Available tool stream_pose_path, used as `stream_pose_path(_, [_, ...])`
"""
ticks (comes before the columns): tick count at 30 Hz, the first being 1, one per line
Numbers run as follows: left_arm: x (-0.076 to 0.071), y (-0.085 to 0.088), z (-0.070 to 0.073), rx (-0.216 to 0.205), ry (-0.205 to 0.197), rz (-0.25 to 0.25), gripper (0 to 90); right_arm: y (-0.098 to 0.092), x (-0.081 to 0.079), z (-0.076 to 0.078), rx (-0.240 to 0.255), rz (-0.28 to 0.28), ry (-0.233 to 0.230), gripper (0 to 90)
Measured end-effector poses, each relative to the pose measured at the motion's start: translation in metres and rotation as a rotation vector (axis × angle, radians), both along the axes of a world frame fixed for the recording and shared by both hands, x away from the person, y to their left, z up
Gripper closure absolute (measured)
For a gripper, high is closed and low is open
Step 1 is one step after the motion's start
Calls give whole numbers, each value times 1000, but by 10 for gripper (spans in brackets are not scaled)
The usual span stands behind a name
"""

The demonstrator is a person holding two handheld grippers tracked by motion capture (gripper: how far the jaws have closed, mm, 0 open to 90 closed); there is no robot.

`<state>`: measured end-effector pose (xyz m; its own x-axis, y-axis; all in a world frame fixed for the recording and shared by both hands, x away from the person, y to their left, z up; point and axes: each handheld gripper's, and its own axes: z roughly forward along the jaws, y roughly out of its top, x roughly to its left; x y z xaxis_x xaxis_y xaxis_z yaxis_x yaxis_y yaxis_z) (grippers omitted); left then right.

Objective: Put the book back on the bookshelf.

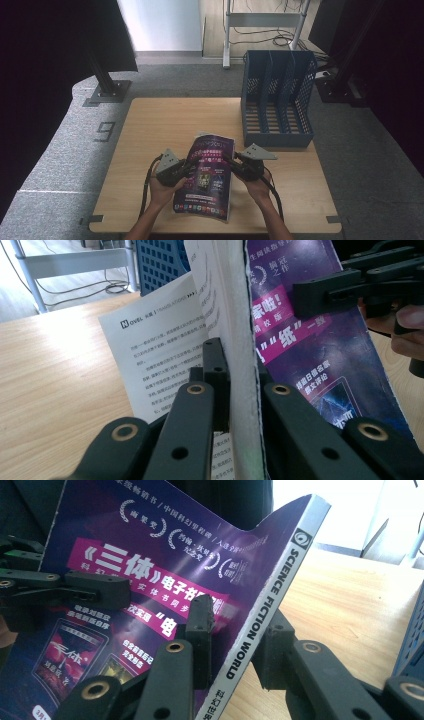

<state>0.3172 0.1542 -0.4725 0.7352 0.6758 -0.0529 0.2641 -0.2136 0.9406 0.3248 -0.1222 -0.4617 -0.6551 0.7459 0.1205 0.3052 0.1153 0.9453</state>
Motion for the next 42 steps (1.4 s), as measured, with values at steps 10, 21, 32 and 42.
stream_pose_path(10, [8,-2,12,13,-38,-16,864,-1,-1,10,4,-13,-45,725])
stream_pose_path(21, [21,-7,30,4,-74,13,865,-3,11,22,30,-39,-106,746])
stream_pose_path(32, [20,-12,33,-18,-104,1,859,-8,-3,36,3,-33,-200,773])
stream_pose_path(42, [10,-6,26,-31,-99,-26,833,-15,-13,31,32,1,-194,793])
